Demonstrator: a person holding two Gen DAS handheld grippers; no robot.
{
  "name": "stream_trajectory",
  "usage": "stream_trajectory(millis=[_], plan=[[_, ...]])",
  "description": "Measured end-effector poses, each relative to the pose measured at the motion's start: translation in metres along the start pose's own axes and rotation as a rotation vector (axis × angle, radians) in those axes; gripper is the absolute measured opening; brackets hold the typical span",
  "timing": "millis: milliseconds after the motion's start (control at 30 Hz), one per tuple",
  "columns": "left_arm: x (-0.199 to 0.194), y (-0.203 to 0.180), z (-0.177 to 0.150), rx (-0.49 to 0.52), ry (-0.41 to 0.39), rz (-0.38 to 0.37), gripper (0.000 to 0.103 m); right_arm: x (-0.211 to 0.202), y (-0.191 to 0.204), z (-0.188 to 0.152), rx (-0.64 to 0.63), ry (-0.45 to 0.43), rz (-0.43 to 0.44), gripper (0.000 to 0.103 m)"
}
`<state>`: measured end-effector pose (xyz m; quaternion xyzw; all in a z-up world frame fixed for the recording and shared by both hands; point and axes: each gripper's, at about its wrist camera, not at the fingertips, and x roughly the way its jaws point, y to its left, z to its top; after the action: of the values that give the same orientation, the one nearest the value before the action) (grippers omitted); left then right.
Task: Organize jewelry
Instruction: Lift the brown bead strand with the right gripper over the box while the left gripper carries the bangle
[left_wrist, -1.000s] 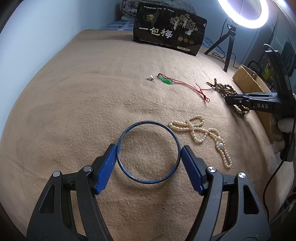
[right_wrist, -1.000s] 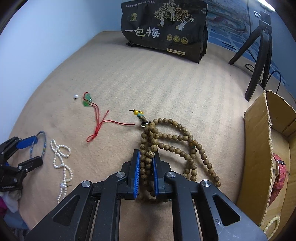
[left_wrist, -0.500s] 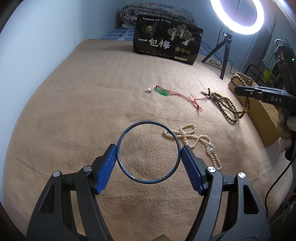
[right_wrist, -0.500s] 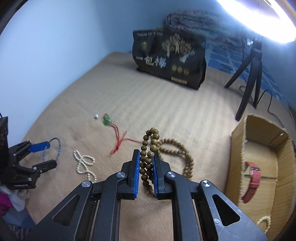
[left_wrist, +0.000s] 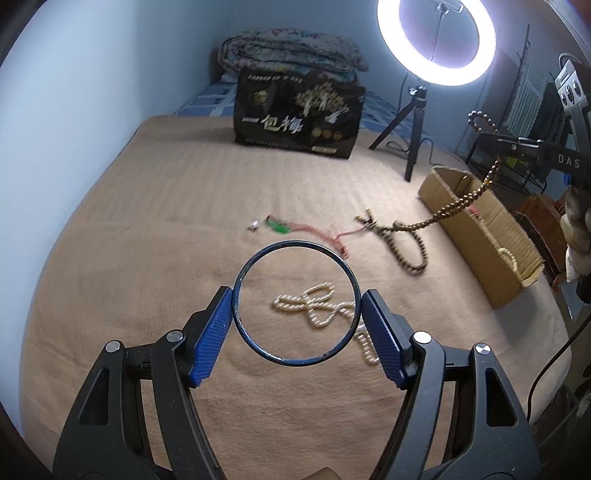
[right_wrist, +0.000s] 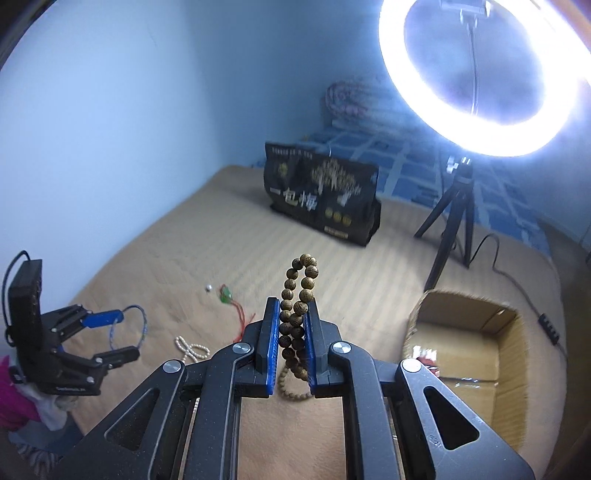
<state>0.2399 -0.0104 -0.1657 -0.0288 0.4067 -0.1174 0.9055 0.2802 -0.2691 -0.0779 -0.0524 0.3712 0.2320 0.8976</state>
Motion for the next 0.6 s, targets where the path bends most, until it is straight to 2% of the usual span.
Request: stream_trajectory(millis=[233,600], plan=[[-0.027,-0.028,0.02,0.039,-0.053,-0.03,0.073,-0.053,0.002,0.018,-0.02,-0.074,-0.023,0.011],[-0.053,-0.081,0.046,0.109,-0.093,-0.101,0.073,-0.135,-0.005,0.038,-0.033,-0.185,-0.092,0.011]])
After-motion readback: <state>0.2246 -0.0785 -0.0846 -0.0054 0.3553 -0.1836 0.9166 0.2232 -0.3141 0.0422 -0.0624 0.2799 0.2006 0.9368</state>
